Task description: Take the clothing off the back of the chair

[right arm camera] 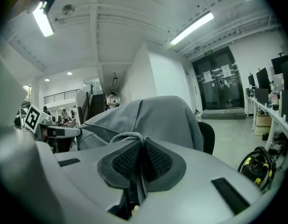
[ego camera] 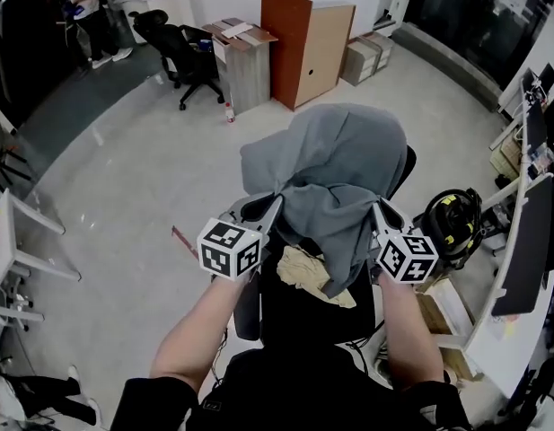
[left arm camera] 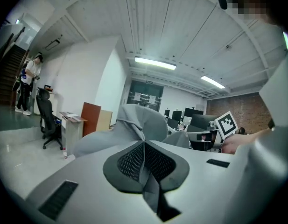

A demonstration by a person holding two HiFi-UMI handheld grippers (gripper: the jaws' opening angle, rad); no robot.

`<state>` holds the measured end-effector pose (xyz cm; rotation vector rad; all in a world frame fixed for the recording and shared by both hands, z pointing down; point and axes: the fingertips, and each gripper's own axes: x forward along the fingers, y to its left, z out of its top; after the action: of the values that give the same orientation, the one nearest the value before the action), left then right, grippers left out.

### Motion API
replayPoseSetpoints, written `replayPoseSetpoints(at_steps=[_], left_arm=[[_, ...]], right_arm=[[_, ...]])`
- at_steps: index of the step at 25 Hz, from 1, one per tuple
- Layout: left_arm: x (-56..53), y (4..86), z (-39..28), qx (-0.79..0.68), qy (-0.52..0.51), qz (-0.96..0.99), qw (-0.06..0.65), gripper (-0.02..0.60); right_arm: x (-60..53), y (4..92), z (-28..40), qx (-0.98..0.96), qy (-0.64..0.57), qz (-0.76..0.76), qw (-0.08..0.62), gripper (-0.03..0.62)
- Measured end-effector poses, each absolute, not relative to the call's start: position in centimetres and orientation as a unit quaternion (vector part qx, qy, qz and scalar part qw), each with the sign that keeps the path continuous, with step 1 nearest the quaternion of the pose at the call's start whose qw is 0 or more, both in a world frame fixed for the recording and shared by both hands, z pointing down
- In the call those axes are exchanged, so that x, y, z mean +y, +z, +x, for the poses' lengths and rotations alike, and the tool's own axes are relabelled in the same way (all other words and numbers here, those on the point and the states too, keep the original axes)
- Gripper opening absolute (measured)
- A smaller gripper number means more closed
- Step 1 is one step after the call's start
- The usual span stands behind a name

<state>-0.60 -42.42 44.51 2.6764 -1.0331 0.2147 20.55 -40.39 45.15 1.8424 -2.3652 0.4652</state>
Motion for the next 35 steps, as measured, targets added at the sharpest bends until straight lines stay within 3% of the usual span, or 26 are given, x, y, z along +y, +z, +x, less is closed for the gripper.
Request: replayPoseSetpoints(at_steps=[10,16,30,35], left_arm=[[-34.5,42.2,0.2,-0.309,0.045,0.942,0.122,0.005],[-26.3,41.3,3.6,-0.260,0.067,0.960,0.072,0.005],[-14.9,44.4,3.2,-0.324,0.076,0.933,0.139,0.005],[-13.4,42.5,2.0,-0.343,0.064,0.928,0.129,0.005]], right_arm=[[-32.8,43.0,19.2,-0.782,0.138,0.607,0.029,0.038],[-27.8,42.1,20.9,-0.792,0.134,0.596,0.018,0.037],[-12.6,43.3,24.7,-0.795,0.155,0.586,-0.008,0.038],[-9.3,42.1,26.6,-0.788,0.154,0.596,-0.031,0.037]])
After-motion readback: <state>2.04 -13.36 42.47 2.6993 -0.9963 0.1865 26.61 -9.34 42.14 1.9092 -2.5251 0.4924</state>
